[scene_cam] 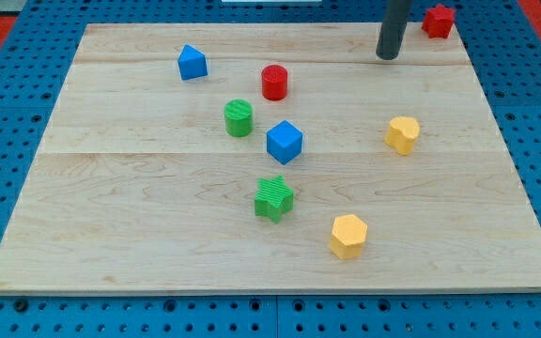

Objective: Point at the blue cube

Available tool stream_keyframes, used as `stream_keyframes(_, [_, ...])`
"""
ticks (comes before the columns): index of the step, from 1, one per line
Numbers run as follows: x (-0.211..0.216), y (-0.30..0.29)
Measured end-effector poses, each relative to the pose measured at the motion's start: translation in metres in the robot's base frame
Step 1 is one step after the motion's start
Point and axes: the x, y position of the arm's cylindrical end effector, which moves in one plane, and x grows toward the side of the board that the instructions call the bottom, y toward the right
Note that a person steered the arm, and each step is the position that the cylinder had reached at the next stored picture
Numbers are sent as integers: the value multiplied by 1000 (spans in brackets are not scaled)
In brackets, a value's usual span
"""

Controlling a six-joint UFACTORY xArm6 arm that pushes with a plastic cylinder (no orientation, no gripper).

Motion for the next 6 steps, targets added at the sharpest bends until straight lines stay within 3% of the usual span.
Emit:
stream_keyframes(2, [22,-71])
stream_keyframes(4, [126,-132])
stream_keyframes(6, [126,-241])
